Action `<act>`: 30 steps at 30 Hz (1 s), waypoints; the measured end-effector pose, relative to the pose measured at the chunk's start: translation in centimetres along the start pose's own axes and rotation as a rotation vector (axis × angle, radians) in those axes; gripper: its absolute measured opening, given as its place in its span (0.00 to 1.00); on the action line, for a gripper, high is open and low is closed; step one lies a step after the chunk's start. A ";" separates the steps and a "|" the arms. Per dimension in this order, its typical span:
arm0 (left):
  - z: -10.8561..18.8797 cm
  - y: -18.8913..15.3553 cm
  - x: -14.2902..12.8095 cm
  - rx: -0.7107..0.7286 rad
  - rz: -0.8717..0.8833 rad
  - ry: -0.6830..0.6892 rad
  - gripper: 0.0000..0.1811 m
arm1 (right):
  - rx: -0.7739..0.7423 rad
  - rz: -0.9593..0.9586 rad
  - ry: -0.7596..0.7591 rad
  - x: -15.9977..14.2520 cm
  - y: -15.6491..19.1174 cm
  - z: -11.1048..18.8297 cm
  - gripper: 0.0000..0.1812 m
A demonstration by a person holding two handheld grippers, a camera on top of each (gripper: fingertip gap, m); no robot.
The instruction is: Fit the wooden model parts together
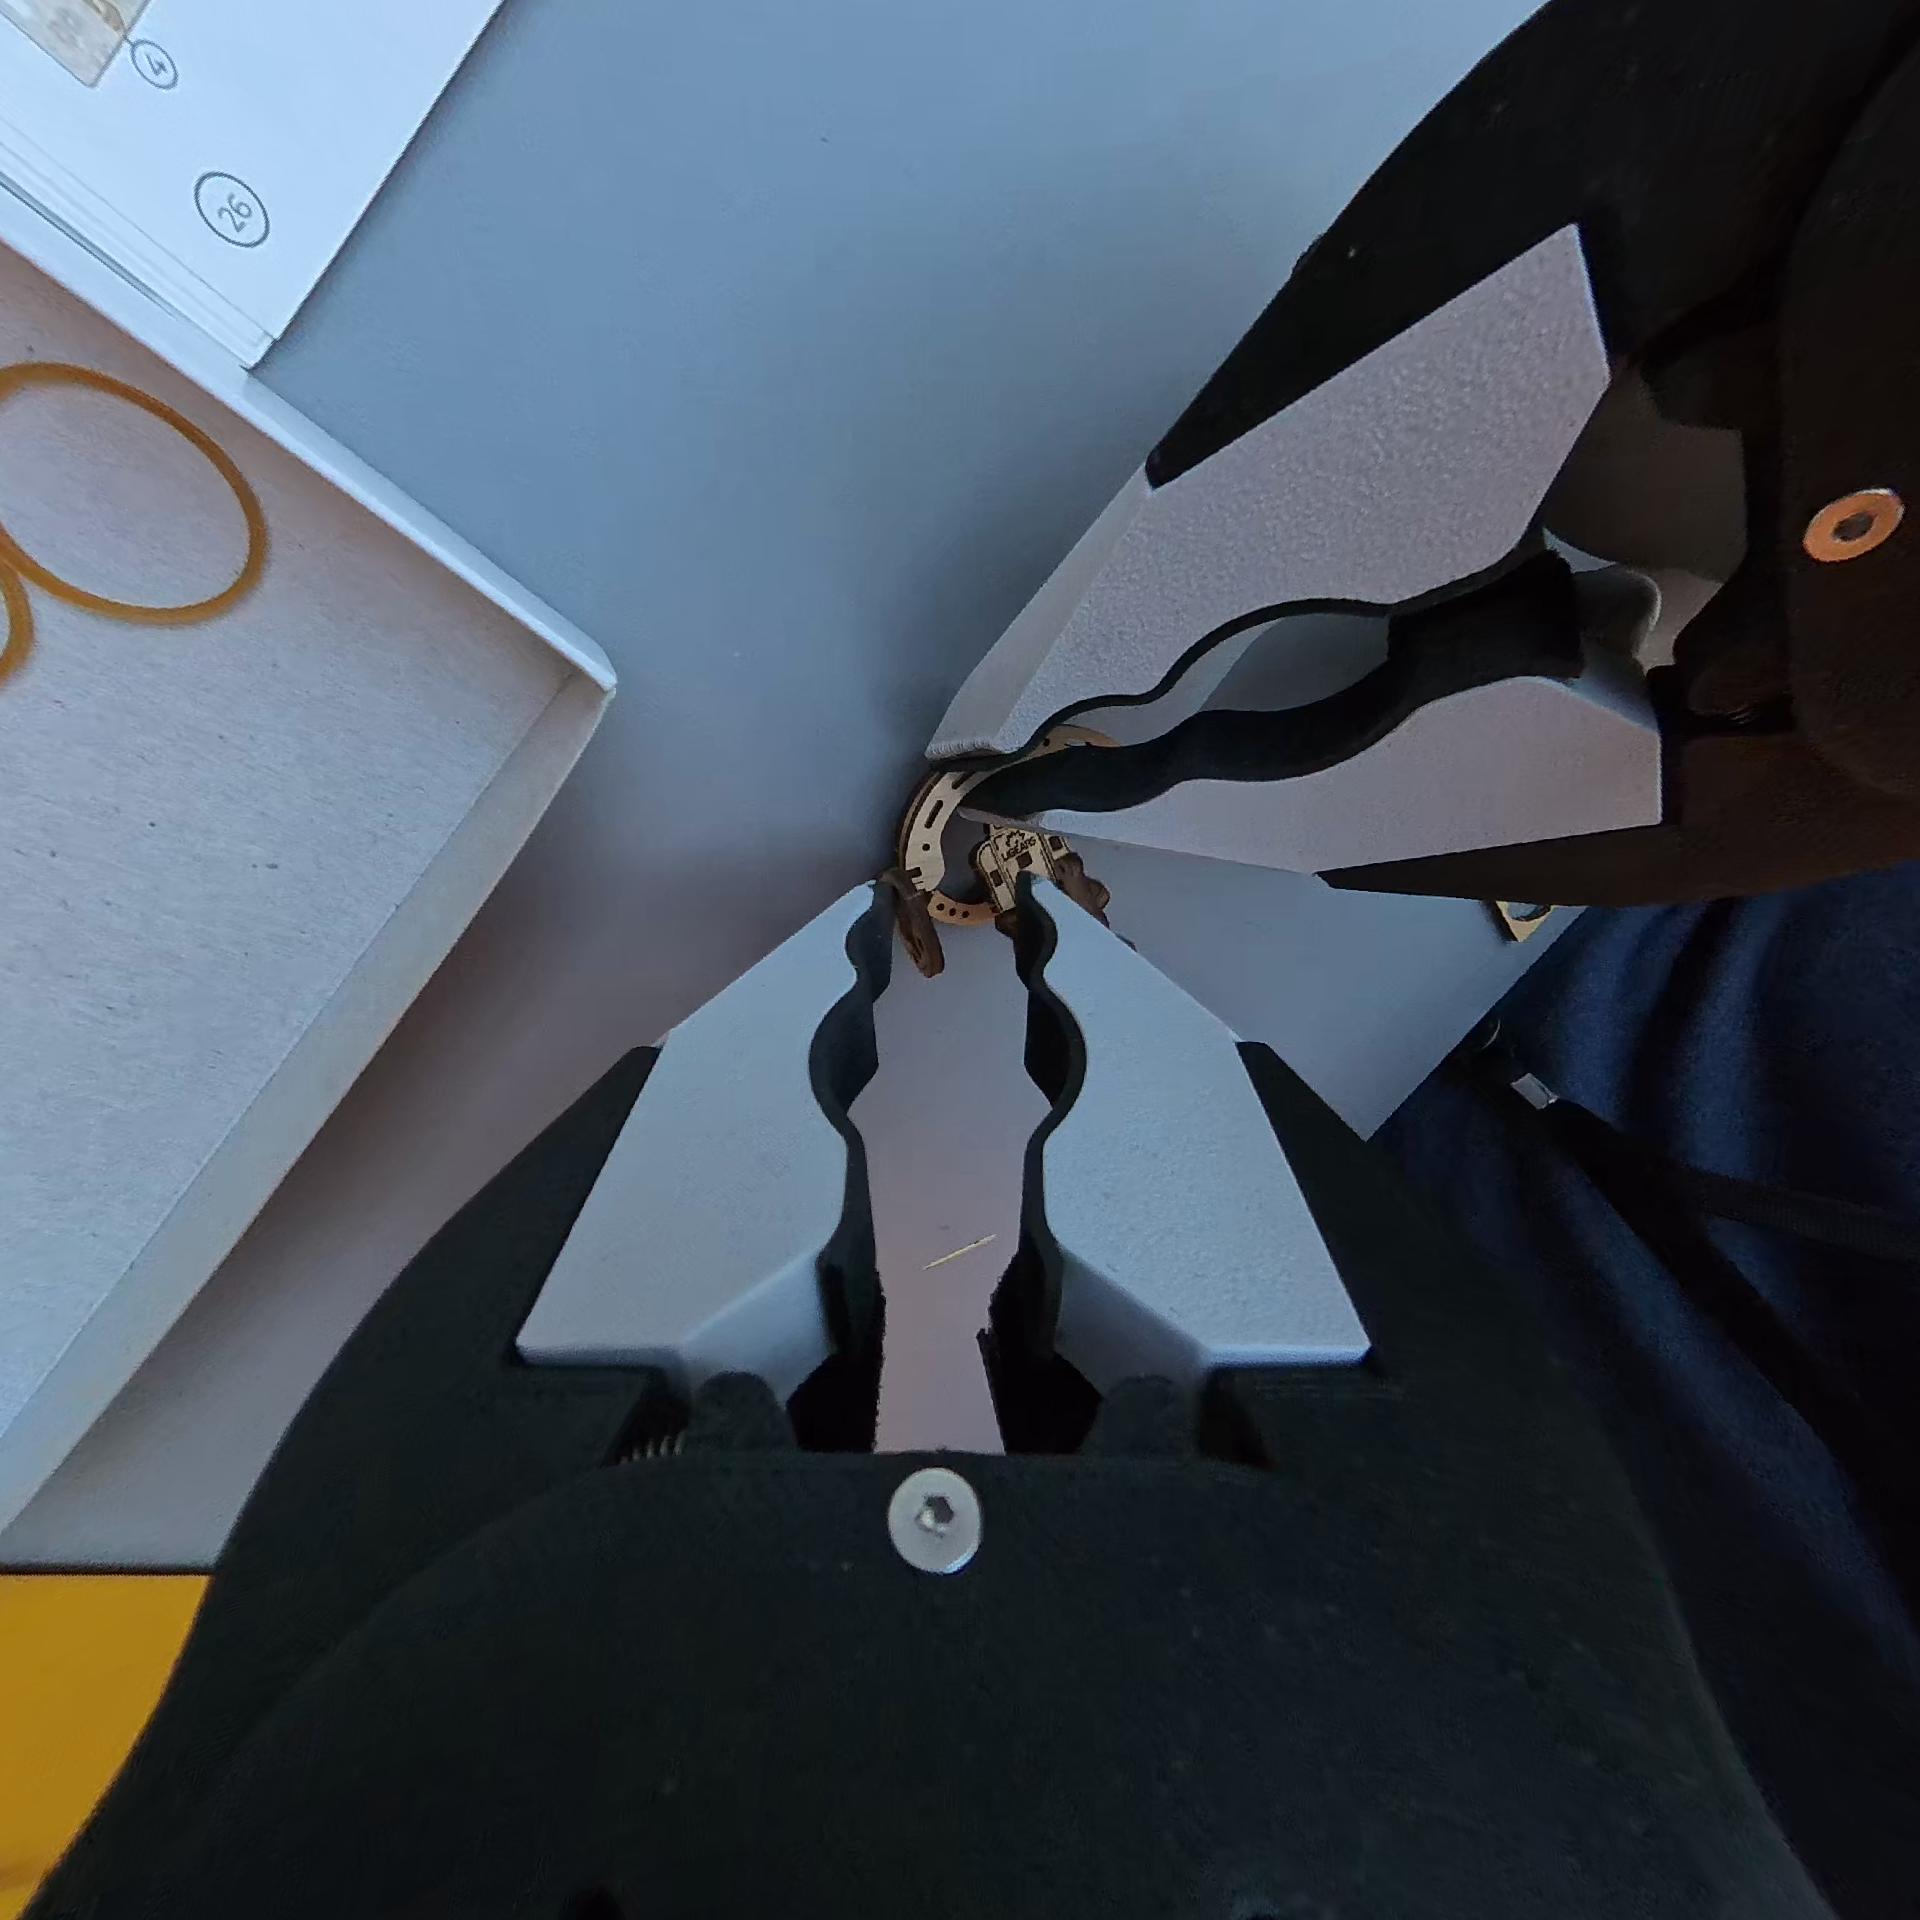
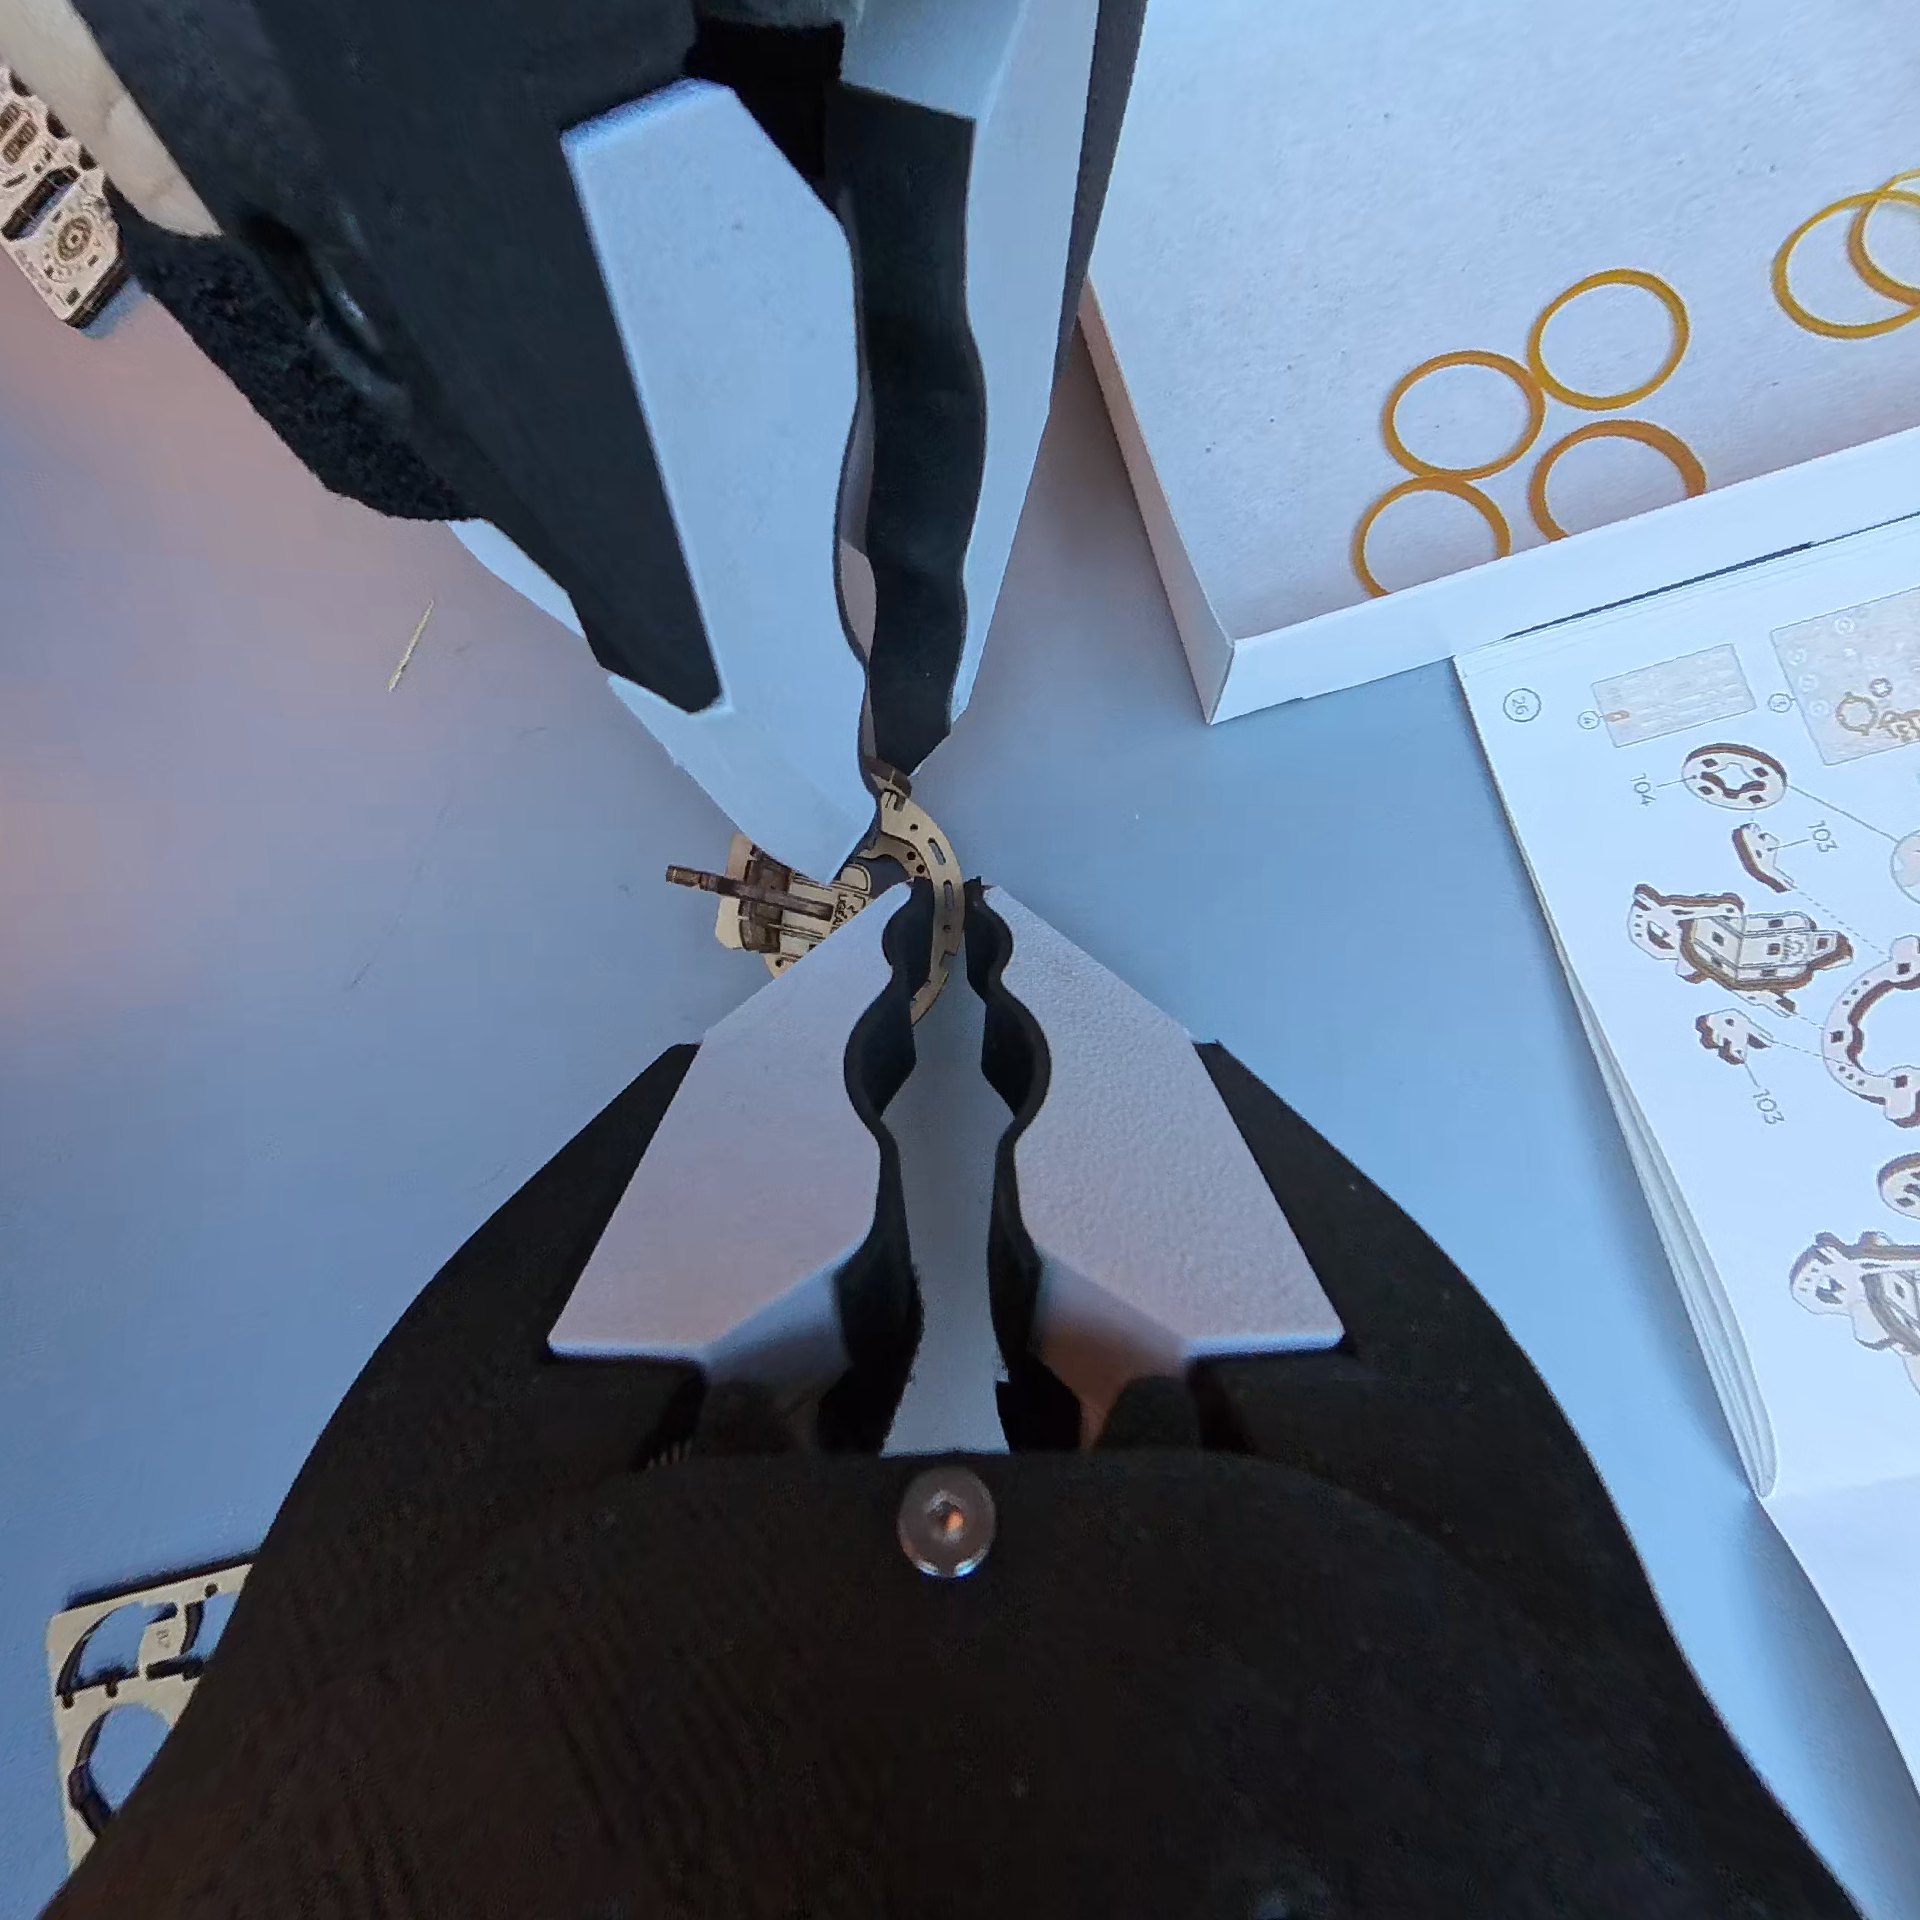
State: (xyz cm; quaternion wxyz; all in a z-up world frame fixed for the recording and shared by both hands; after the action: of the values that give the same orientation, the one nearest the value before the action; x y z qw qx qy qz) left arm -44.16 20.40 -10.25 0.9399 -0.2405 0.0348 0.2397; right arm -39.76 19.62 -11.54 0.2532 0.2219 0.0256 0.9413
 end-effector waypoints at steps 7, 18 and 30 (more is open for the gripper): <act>0.0 0.1 -0.1 0.005 -0.002 0.004 0.12 | -0.006 -0.002 -0.013 0.0 0.0 -0.1 0.03; 0.0 0.2 -0.1 -0.008 0.003 -0.006 0.11 | 0.017 -0.002 -0.027 0.0 0.0 -0.1 0.03; -0.1 0.3 0.0 0.013 -0.017 -0.008 0.10 | 0.021 -0.007 -0.037 0.0 -0.1 0.0 0.03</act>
State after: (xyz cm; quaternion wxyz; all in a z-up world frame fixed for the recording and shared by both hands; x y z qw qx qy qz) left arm -44.28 20.57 -10.41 0.9437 -0.2336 0.0308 0.2323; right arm -39.73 19.69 -11.56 0.2544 0.2417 0.0314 0.9359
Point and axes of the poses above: each gripper's, where its closed fingertips meet, z back along the fingers, x out of its top, y = z × x across the jaws, the point moved 4 cm from there along z, back along the fingers, and after that the axes turned 15 degrees about y, right-handed, at the moved point
